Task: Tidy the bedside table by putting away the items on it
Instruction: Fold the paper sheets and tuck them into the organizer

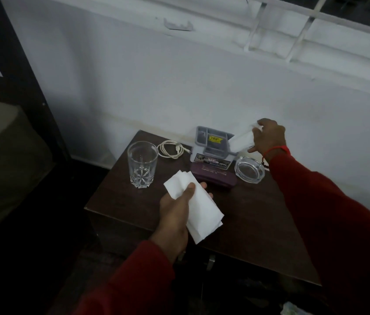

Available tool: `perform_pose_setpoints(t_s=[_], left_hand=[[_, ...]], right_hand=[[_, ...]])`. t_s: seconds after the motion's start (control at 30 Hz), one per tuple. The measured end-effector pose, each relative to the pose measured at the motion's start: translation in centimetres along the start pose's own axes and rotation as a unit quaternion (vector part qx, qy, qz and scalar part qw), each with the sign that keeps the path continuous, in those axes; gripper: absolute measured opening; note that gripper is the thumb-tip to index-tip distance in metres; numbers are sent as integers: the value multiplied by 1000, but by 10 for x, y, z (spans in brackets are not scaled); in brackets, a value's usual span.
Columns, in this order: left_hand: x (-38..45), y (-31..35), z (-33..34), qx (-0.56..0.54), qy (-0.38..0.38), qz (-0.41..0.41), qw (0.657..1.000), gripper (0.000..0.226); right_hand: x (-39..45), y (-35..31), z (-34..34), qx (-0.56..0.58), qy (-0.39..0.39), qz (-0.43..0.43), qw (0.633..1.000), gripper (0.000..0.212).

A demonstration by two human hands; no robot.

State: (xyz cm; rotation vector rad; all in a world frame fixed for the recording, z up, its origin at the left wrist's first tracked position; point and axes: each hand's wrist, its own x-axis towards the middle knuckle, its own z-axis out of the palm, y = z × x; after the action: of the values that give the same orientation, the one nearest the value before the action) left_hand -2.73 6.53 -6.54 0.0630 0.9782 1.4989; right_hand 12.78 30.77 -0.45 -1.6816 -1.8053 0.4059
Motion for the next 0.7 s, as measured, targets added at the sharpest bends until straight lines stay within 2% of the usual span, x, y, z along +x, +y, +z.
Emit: perform_pose_setpoints(t_s=[0.1,0.17,0.2,0.23,0.3,0.33,0.37,0.43,0.53,0.63,0.7], left_hand=[[-2,-3,2,13,-6,-3,1000,24],[-3,-3,4,13,-15,-6,1000,25],[-4,-2,4,11,-19,-7,1000,25],[-5,-1,5,8,-23,-6,1000,26],[-6,2,7,-9,-29,-2,1000,31],[-6,4,8,-22,-31,0,999,34],[-7,5,9,-34,-30,3,999,36],[-6,7,10,-38,-13,15,999,37],[-7,6,12,-40,-17,35,998,43],[-12,5,13,-56,-54,35,996,47],[-15,5,15,-60,-75,28,995,51]], right_hand=[[7,-7,11,-75,-88,3,993,42],[3,-11,17,-139,-158,13,977,57],[-3,-13,18,-157,-156,23,975,63],[-10,-15,16,-157,-121,32,980,65],[-34,-18,10,-106,-18,7,994,59],[-52,-20,7,-64,-2,-22,998,53],[-71,-23,4,-14,-23,-40,999,45],[-117,-30,-3,106,-134,-26,985,25],[-175,-32,-9,246,-271,28,930,9],[-196,-22,-5,264,-299,90,913,12],[-199,-16,-4,306,-264,117,907,12]])
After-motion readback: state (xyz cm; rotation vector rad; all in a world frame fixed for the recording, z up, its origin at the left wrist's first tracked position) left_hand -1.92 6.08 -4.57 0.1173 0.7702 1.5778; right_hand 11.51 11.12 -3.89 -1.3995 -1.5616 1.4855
